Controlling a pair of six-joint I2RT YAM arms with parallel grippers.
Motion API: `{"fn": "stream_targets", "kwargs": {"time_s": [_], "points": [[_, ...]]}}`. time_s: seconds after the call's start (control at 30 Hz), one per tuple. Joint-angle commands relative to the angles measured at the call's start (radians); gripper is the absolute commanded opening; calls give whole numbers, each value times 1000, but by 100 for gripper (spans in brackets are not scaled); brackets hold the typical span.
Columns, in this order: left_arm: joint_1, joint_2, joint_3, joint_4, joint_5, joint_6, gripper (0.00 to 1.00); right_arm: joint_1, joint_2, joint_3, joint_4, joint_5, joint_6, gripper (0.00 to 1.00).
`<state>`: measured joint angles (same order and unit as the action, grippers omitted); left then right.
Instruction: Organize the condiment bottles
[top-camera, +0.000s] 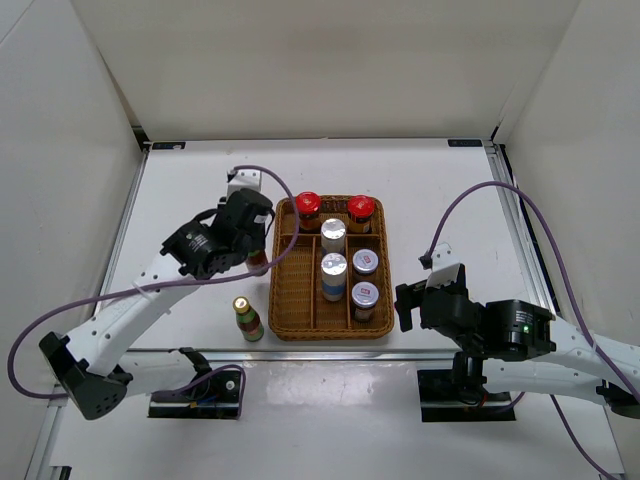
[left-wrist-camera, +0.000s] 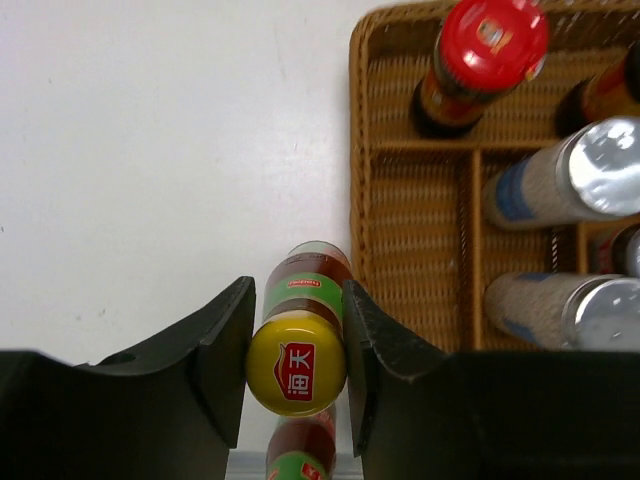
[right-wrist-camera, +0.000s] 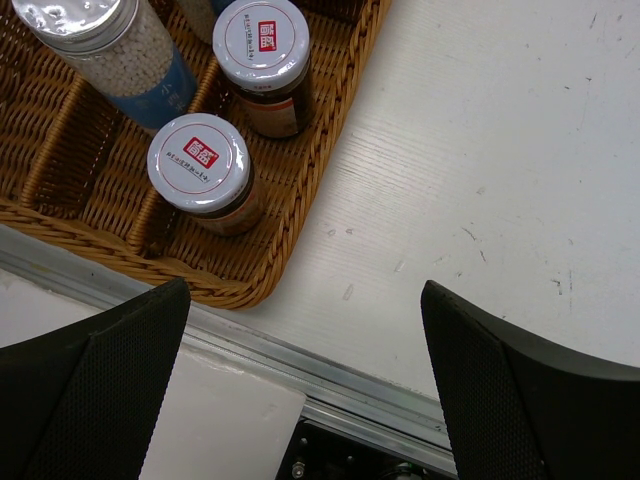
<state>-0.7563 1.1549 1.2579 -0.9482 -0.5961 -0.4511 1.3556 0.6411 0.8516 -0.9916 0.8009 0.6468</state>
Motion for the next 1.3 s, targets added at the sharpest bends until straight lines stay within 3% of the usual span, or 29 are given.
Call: {"fn": "stream_targets", "kwargs": {"time_s": [0.0, 0.43, 0.93, 0.97, 1.0, 1.07, 1.2, 1.23, 1.27], "points": [[3, 21, 112, 78, -48, 45, 11, 7, -6, -14, 31, 12, 1, 99], [3, 259, 212, 301, 55, 97, 11, 7, -6, -14, 31, 12, 1, 99], [12, 387, 130, 451, 75, 88, 11, 7, -6, -14, 31, 3, 1, 99], [12, 387, 117, 460, 75, 88, 13, 7, -6, -14, 31, 3, 1, 99], [12, 397, 117, 460, 75, 88, 22, 7, -6, -14, 31, 3, 1, 99], [21, 397, 103, 473, 84, 88, 27, 7, -6, -14, 31, 3, 1, 99], [31, 407, 75, 483, 94, 78, 56, 7, -6, -14, 31, 3, 1, 99], [31, 407, 75, 483, 104, 78, 77, 7, -6, -14, 31, 3, 1, 99], [31, 407, 75, 483, 104, 78, 90, 7, -6, -14, 31, 3, 1, 99]]}}
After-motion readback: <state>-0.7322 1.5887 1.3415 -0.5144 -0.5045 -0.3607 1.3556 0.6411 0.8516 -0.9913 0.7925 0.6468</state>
